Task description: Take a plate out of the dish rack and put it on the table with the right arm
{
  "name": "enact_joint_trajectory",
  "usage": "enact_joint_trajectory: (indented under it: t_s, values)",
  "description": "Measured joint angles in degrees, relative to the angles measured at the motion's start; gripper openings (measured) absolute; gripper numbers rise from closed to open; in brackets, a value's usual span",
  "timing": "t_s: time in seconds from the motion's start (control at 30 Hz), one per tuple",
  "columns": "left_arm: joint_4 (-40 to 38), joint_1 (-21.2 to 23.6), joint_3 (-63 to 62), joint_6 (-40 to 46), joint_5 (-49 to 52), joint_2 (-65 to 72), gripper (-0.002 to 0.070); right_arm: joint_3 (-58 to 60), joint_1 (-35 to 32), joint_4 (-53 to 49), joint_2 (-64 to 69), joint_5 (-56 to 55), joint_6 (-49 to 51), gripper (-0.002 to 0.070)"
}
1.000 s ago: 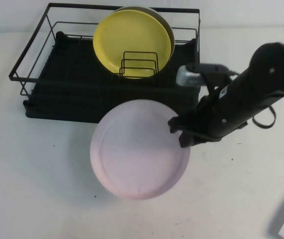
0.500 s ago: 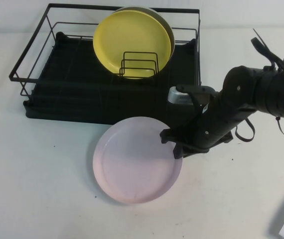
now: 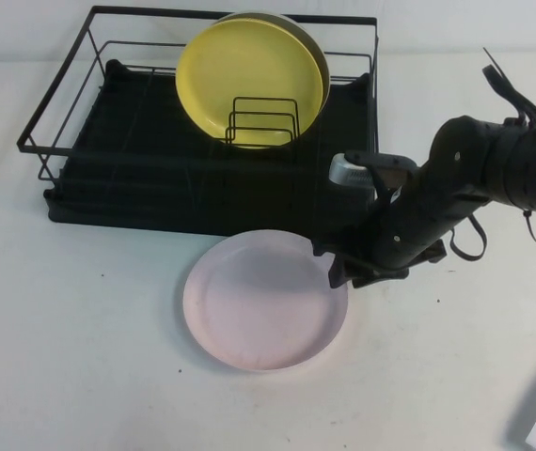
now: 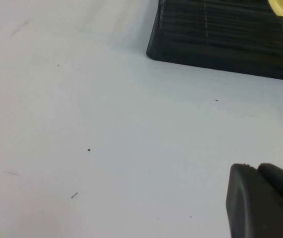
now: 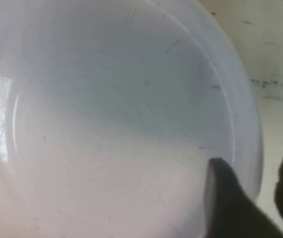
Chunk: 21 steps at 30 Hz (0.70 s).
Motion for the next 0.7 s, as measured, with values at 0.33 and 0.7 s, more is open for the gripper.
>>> enact_joint_trajectory:
  t_s: [0.33, 0.7]
  values:
    - [0.00, 0.00, 0.00, 0.00, 0.00, 0.00, -0.0004, -0.25, -0.19, -2.28, -0.61, 2.41, -0.11, 0.0323]
    - [0.00, 0.00, 0.00, 0.00, 0.00, 0.00, -0.0004, 1.11, -0.28, -9.98, -19.40, 11.59, -0.24, -0.0007]
